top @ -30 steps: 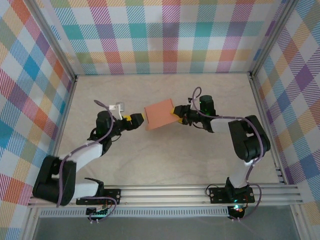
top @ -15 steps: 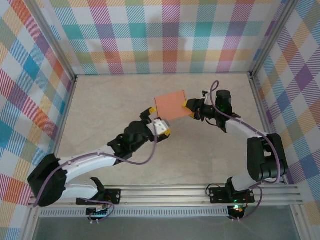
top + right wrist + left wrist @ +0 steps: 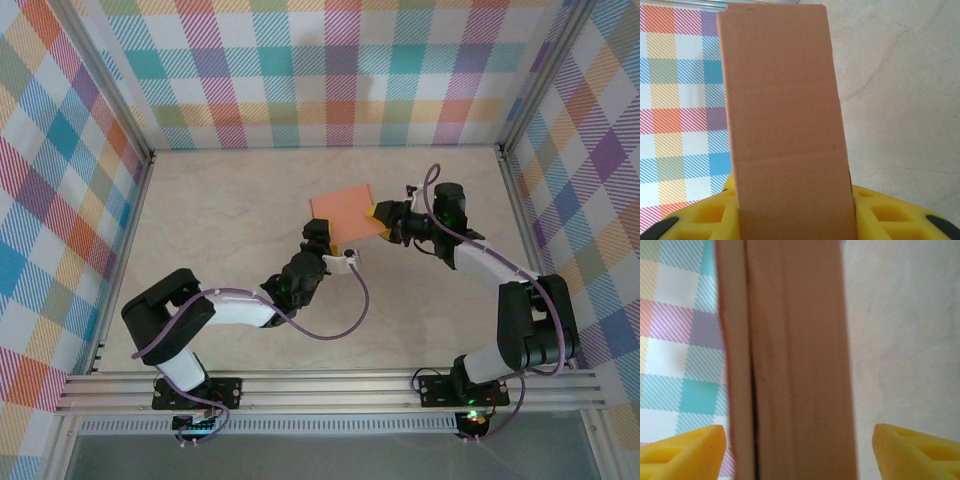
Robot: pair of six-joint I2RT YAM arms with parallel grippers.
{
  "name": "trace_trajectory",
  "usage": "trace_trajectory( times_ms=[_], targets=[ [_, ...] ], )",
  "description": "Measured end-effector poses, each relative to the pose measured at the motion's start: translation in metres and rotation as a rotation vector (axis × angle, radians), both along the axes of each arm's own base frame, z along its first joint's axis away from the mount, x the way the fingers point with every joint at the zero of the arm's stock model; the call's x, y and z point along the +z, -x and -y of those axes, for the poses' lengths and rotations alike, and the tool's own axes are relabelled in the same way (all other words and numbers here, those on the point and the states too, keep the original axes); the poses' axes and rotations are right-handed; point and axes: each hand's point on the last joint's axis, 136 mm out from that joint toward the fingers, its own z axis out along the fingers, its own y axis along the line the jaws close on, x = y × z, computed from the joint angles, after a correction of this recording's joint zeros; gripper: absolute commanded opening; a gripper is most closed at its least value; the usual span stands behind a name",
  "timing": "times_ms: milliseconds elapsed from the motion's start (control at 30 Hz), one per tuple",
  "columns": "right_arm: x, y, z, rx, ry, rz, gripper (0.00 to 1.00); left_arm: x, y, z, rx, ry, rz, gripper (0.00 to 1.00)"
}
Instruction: Fold the paper box
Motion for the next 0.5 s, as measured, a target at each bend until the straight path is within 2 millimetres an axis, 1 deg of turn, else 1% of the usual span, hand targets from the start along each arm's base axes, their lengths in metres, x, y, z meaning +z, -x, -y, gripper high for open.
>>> trace_trajectory(
  times_ms=[100, 233, 333, 400, 500],
  targets=[
    [0.0023, 0.0004, -0.0003, 0.002, -0.006, 0.003, 0.42, 0.0101, -0.0016, -0.0022, 0.017, 0.014, 0.037, 0.59],
    [0.0065, 0.0006, -0.0009, 0.003, -0.019, 0.004, 0.42, 0.0110, -0.0016, -0.0026, 0.019, 0.009, 0.043, 0.47],
    [0.0066, 0.0005, -0.0009, 0.000, -0.023, -0.004, 0.42, 0.0105, -0.0014, -0.0026, 0.019, 0.007, 0.043, 0.36],
    [0.0065, 0.0004, -0.0009, -0.001, -0.023, -0.006, 0.42, 0.0099, -0.0014, -0.0027, 0.019, 0.005, 0.041, 0.33],
    [0.0065, 0.0004, -0.0007, -0.002, -0.025, -0.010, 0.43, 0.0099, -0.0008, -0.0020, 0.018, 0.006, 0.041, 0.33]
  ],
)
